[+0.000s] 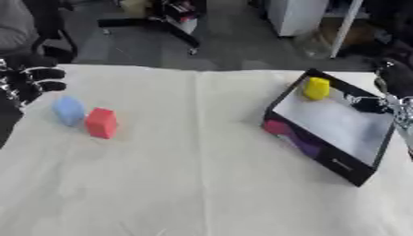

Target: Pick up the objects with one hand, pass them to the other hand, and then place them into the box on the other side of the table.

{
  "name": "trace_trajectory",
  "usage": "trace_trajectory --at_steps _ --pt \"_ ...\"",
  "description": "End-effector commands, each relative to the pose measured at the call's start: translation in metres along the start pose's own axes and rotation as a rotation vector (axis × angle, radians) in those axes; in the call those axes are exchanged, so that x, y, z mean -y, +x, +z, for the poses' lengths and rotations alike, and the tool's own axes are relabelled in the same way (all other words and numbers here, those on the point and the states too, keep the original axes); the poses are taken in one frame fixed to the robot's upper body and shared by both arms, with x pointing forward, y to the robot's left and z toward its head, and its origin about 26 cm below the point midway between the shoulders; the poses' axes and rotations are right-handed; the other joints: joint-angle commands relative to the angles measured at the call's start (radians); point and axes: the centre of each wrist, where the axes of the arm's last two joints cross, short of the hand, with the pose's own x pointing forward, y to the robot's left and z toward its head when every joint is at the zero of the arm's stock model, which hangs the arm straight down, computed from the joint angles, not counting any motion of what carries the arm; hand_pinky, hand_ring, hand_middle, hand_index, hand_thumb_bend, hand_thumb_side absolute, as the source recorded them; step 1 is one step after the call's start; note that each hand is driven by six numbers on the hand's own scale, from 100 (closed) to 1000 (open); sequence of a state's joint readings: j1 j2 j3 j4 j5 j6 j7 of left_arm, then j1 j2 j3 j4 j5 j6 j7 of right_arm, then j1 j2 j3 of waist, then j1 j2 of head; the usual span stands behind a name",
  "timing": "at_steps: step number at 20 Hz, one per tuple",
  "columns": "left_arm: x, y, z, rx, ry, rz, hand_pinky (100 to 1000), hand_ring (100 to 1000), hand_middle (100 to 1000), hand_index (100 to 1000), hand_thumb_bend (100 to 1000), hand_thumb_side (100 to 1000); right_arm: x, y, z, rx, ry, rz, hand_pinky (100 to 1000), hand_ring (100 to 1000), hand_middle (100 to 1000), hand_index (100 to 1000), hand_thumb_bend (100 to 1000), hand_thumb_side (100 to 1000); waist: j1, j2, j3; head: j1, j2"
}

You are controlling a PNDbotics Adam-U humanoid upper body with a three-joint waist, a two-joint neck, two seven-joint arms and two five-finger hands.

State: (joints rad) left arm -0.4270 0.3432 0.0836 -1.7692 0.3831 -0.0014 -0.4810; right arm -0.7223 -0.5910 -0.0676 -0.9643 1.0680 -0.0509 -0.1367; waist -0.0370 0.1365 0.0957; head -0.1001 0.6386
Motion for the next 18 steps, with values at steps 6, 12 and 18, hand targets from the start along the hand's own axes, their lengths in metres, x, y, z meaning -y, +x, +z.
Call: trace_trajectory --at_steps 6,12,18 --pt "-0.017 0.014 0.004 -0.002 0.036 -0.102 799 763 729 800 429 763 0.089 0.062 0.016 0.304 -0.399 -0.118 824 796 812 961 245 305 0.009 -0.014 -0.006 0.024 -0.015" --pt "-0.046 0.019 0.012 -0.076 0.103 -0.348 795 761 734 808 394 738 0.118 0.117 0.061 0.613 -0.505 -0.337 812 785 807 962 158 260 0.017 -0.011 -0.014 0.04 -0.018" --pt "-0.087 0.019 0.022 -0.279 0.073 -0.783 780 750 744 841 387 677 0.129 0.134 0.086 0.764 -0.497 -0.536 802 774 801 957 100 238 0.027 -0.01 -0.032 0.062 -0.021"
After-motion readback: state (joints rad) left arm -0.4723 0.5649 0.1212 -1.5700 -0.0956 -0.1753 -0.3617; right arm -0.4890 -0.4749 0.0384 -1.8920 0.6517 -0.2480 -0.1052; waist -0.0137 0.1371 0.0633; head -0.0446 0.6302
